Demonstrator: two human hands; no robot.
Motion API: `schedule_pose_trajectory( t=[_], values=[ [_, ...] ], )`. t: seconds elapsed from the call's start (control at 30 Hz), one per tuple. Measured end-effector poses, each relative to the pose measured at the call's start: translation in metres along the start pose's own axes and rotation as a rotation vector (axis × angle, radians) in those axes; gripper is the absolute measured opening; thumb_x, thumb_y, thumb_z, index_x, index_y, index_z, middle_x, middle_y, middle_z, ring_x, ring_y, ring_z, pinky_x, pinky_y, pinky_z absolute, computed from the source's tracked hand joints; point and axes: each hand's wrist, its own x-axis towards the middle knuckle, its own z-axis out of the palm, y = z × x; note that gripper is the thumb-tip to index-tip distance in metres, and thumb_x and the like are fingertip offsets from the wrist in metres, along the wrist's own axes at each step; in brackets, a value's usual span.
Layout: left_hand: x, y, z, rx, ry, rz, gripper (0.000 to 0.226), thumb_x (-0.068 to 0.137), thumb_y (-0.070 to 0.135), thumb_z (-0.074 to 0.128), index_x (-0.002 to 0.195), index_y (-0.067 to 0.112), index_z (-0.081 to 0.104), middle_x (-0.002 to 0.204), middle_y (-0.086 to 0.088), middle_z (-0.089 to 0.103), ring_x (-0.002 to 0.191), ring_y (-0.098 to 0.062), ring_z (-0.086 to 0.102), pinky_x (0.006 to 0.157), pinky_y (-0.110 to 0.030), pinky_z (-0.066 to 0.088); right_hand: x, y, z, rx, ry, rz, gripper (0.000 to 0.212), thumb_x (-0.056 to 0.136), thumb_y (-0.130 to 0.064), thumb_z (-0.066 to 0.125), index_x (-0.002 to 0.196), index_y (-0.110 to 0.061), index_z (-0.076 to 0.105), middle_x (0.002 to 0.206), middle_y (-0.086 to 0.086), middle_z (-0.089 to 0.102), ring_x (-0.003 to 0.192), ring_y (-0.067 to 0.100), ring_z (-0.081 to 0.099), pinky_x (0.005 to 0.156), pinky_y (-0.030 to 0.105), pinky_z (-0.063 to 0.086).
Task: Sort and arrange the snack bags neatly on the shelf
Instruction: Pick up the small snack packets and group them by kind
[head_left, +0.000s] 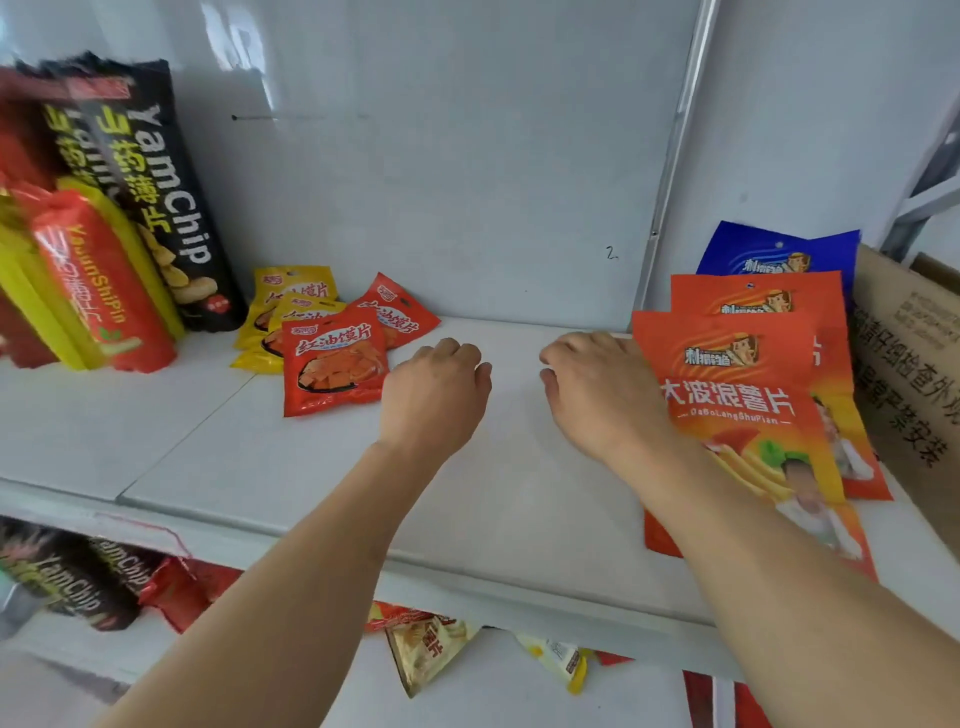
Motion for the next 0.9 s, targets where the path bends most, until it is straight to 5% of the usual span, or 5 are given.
schedule_pose_trajectory(
  t=[0.17, 0.53, 0.9],
  values=[
    [-0.031, -0.079, -0.027, 0.080, -0.004, -0.038, 0.034, 0.102, 0.036, 0.041, 0.115, 0.018, 0.067, 0.111, 0.000, 0.067, 0.101, -0.026, 0.062, 0.073, -0.036, 0.048, 0.009, -0.075, 0.009, 0.033, -0.062, -0.092, 0.030, 0.102, -0.026, 0.036, 0.120, -0.020, 0.061, 0.123, 0.000, 0.061, 0.115, 0.026, 0.054, 0.095, 0.037, 0.037],
    [-0.104, -0.294, -0.106, 0.136, 0.046, -0.191, 0.033, 0.103, 0.035, 0.042, 0.109, 0.015, 0.068, 0.104, -0.002, 0.066, 0.098, -0.027, 0.062, 0.068, -0.035, 0.045, 0.048, -0.293, 0.008, 0.221, -0.043, -0.156, 0.028, 0.101, -0.029, 0.042, 0.116, -0.019, 0.064, 0.118, 0.000, 0.065, 0.110, 0.027, 0.056, 0.093, 0.042, 0.045],
    [-0.120, -0.465, -0.139, 0.141, 0.089, -0.317, 0.035, 0.104, 0.038, 0.038, 0.112, 0.019, 0.066, 0.105, 0.001, 0.066, 0.099, -0.024, 0.062, 0.070, -0.036, 0.048, 0.114, -0.473, 0.014, 0.415, -0.051, -0.215, 0.029, 0.104, -0.029, 0.038, 0.118, -0.018, 0.062, 0.118, 0.000, 0.062, 0.104, 0.024, 0.055, 0.075, 0.035, 0.046]
  ],
)
